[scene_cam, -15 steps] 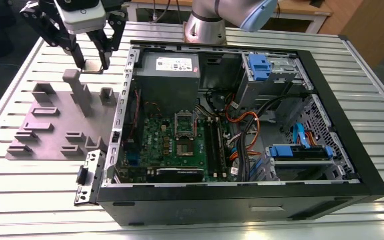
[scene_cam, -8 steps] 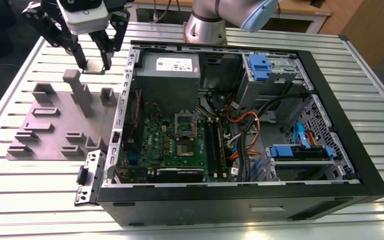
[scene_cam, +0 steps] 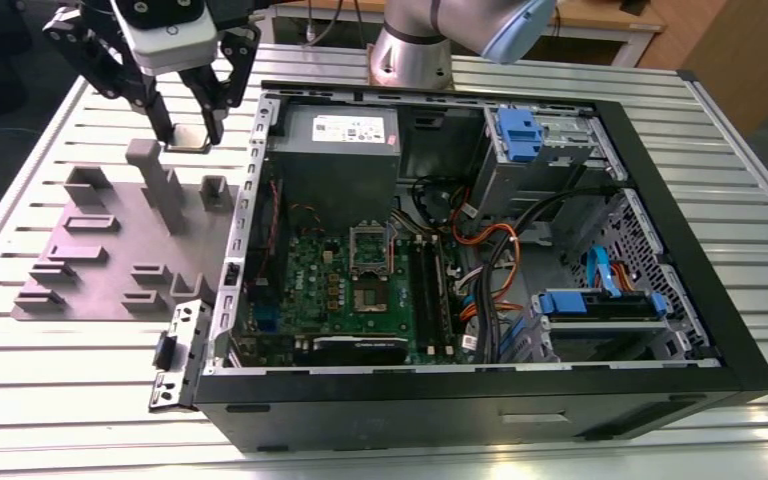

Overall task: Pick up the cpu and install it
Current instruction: 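Pick up the cpu and move it towards the insertion slot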

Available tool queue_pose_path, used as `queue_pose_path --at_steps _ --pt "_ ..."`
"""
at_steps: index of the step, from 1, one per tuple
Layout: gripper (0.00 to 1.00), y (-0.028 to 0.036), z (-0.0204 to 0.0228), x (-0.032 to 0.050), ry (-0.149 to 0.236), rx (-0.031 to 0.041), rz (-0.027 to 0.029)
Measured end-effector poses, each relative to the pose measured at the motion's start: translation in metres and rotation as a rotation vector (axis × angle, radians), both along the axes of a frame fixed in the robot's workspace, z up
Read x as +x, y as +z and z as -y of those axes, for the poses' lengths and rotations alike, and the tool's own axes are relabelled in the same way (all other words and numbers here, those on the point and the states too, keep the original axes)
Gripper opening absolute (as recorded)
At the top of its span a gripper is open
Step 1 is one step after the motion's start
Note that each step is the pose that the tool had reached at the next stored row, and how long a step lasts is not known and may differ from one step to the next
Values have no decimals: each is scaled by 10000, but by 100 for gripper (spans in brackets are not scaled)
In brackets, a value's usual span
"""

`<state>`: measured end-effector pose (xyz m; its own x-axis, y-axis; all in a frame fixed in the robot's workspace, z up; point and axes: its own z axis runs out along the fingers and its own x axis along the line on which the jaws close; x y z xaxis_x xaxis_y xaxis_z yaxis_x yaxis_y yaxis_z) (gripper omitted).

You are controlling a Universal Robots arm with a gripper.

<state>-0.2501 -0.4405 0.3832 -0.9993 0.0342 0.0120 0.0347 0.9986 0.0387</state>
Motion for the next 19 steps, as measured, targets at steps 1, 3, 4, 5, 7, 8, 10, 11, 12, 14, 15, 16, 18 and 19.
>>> queue_pose_path --at_steps 1,3,4,5,7,8,10,11,12,14,15,16,18,19 --pt "47 0 0 4 0 0 0" --pt "47 0 0 16 1 0 0" --pt "47 0 0 22 0 0 0" --pt "47 1 0 30 1 -1 -1" --pt "47 0 1 44 1 0 0" --pt "47 0 1 51 0 0 0" --pt "47 0 1 66 1 0 0" --pt "47 0 0 73 0 0 0" --pt "47 1 0 82 1 -1 -1" --pt "47 0 0 97 0 -1 -1" --pt "47 0 0 104 0 0 0" --pt "47 0 0 112 0 0 0" --pt "47 0 0 127 0 0 0" --pt "47 1 0 134 0 -1 -1"
